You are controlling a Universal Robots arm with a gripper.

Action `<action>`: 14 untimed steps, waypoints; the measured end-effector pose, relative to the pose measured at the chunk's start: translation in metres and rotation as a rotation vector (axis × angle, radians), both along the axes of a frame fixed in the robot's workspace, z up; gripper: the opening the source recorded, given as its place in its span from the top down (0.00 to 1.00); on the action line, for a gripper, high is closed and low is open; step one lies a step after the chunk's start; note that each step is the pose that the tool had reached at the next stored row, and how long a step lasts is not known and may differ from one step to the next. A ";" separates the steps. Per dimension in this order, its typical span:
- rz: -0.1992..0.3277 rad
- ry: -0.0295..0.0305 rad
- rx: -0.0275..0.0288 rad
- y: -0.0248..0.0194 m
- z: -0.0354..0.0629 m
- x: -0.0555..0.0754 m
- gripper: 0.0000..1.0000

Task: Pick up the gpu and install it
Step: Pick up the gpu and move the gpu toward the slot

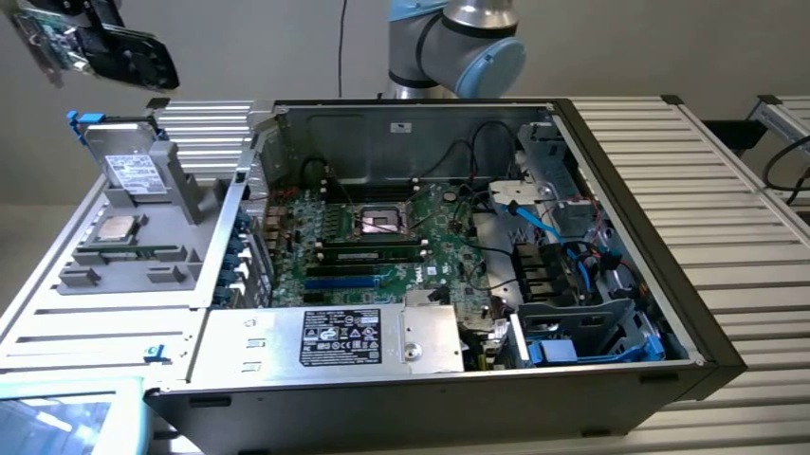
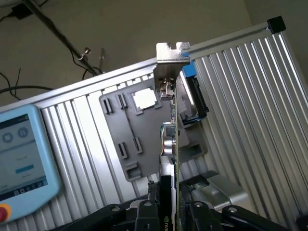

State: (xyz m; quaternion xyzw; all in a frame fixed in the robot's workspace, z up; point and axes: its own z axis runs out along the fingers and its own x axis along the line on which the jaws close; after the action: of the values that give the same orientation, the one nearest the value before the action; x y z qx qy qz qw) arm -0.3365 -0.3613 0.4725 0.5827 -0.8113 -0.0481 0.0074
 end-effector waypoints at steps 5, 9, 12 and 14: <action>0.085 -0.0001 0.0000 0.0000 0.0001 0.000 0.72; 0.145 0.0001 -0.0006 0.0000 0.0002 0.000 0.72; 0.188 0.0000 -0.0022 0.0000 0.0002 0.000 0.72; 0.215 -0.0002 -0.0048 0.0000 0.0002 0.000 0.72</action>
State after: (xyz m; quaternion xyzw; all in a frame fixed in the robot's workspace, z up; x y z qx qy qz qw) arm -0.3365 -0.3613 0.4727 0.6662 -0.7443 -0.0450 0.0138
